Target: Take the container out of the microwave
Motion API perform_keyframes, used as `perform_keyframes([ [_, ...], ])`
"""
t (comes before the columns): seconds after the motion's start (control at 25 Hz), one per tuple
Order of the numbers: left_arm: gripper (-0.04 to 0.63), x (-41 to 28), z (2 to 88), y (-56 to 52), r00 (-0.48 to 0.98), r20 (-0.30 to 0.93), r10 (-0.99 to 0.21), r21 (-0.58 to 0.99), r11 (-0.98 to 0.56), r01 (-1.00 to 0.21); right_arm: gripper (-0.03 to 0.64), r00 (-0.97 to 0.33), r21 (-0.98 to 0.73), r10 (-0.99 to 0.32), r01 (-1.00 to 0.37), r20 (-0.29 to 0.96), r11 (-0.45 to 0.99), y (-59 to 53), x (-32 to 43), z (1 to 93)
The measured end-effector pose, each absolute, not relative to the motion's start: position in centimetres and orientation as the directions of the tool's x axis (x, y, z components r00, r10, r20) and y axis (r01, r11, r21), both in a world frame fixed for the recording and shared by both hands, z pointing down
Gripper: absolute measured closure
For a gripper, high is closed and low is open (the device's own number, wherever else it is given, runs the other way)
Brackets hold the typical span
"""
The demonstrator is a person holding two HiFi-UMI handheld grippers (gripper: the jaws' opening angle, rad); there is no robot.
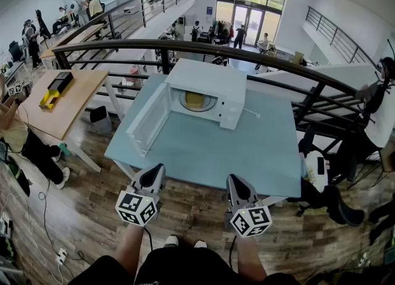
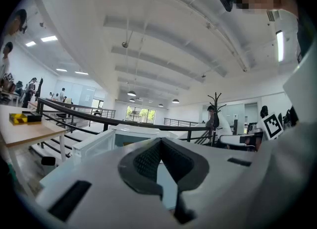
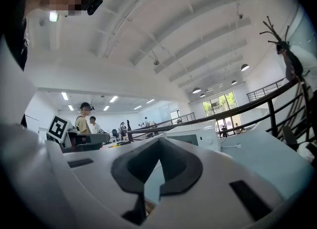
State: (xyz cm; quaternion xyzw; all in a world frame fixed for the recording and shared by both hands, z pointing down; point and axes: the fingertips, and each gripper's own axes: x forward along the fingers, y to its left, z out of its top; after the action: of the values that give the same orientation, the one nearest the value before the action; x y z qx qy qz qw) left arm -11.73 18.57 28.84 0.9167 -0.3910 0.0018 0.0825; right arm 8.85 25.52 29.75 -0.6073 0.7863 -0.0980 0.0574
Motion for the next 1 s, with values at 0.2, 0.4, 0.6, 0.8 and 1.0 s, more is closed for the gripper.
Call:
perform_keyframes([
  [0.2,0.588,-13.5,28.4,18.8,0.702,0.060,-0.710,0.145,-0.690,-0.709,0.611,-0.253,-0.214,-0.967,-0.947,0.033,0.240,25.7,6.9,29.4],
  [0.4,0.588,-15.1,28.3,18.7,0.708,0.046,-0.705,0.156,-0.695,-0.702,0.611,-0.250,-0.225,-0.968,-0.945,0.020,0.239,25.8,5.5,29.1],
  [0.6,0.588,-16.4,28.1,18.7,0.736,0.023,-0.677,0.198,-0.719,-0.667,0.609,-0.243,-0.238,-0.970,-0.943,0.009,0.233,25.8,4.0,28.8],
  [0.8,0.588,-18.2,28.1,18.3,0.748,0.010,-0.663,0.209,-0.731,-0.650,0.609,-0.230,-0.240,-0.973,-0.945,0.008,0.221,25.7,2.2,28.7],
  [1.0,0.588,-19.9,28.6,18.1,0.761,0.000,-0.649,0.197,-0.746,-0.636,0.609,-0.220,-0.230,-0.976,-0.950,0.002,0.213,25.4,0.2,28.9],
])
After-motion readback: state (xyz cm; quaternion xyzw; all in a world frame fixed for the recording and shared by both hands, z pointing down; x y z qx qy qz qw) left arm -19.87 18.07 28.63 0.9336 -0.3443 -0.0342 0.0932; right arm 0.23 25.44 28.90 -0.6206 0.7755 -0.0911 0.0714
